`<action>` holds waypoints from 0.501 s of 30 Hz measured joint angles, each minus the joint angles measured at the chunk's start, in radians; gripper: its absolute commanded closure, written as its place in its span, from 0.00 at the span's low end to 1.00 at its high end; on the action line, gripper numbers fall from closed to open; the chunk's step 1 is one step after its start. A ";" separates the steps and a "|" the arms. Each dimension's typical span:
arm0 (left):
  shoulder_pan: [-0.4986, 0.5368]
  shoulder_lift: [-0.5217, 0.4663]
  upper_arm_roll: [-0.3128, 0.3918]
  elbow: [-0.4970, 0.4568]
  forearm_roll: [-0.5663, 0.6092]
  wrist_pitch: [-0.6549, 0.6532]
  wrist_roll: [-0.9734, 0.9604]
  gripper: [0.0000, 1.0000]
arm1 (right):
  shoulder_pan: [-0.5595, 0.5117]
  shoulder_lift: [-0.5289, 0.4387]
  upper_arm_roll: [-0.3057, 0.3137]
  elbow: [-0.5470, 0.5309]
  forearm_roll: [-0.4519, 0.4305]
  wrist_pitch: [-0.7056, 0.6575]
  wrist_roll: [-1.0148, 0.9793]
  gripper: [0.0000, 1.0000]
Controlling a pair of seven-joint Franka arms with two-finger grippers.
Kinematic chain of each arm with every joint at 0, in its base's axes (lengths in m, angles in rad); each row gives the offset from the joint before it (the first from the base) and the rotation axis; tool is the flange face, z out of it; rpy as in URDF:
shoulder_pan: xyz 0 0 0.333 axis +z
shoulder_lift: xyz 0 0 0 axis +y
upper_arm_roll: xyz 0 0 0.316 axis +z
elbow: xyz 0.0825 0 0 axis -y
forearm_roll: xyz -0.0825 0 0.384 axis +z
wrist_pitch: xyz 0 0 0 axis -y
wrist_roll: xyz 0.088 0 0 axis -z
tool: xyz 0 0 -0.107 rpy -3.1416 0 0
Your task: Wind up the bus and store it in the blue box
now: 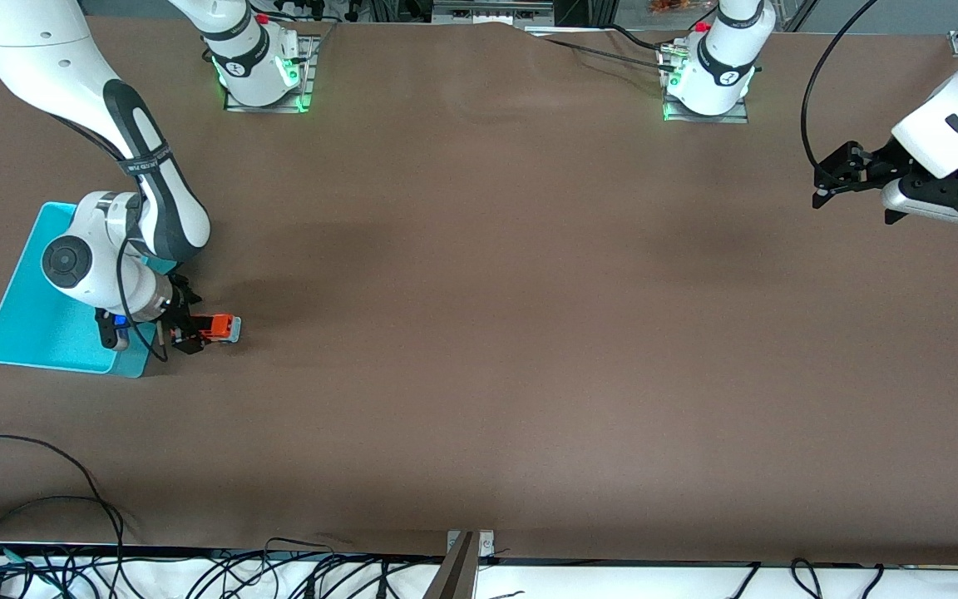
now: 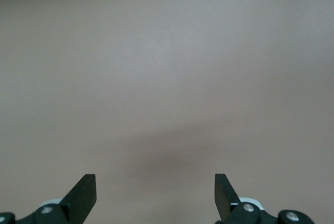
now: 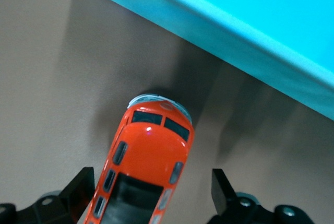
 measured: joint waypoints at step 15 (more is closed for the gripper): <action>0.001 0.045 0.000 0.063 0.000 -0.043 0.000 0.00 | 0.004 0.001 0.003 0.007 -0.042 0.001 0.000 1.00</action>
